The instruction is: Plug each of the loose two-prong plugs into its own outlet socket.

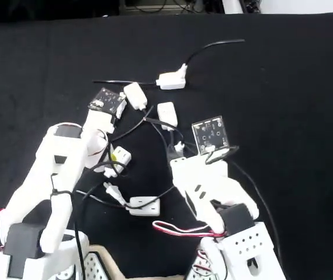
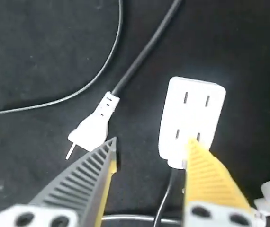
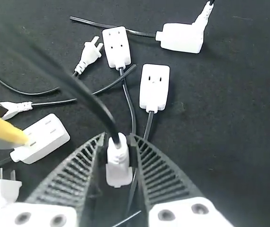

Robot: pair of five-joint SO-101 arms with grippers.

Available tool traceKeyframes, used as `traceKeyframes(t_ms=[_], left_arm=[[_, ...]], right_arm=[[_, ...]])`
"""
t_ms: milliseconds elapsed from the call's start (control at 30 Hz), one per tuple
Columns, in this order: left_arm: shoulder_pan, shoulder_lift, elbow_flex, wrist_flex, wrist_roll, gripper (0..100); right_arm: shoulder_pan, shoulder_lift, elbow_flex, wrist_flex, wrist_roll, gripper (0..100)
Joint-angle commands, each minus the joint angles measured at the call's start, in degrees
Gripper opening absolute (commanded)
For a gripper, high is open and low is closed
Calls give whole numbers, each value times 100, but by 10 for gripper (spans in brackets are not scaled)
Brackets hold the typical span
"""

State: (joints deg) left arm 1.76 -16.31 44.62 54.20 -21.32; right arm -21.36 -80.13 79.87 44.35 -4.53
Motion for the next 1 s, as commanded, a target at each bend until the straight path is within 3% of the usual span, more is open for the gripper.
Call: traceKeyframes(t_ms=[0,167,367,667,967], left_arm=[[-4,-264,-505,563,-18,223],[444,-633,-910,1354,0,223],[514,-607,-514,1046,211,223],[-884,-651,-57,870,396,223],[-1991,-651,374,809,396,223]], right_arm=[[53,-48,-40,0,35,13],[53,-48,-40,0,35,13],[53,-48,-40,0,35,13],[53,92,-295,-53,484,13],[-826,2598,-1736,-448,633,12]])
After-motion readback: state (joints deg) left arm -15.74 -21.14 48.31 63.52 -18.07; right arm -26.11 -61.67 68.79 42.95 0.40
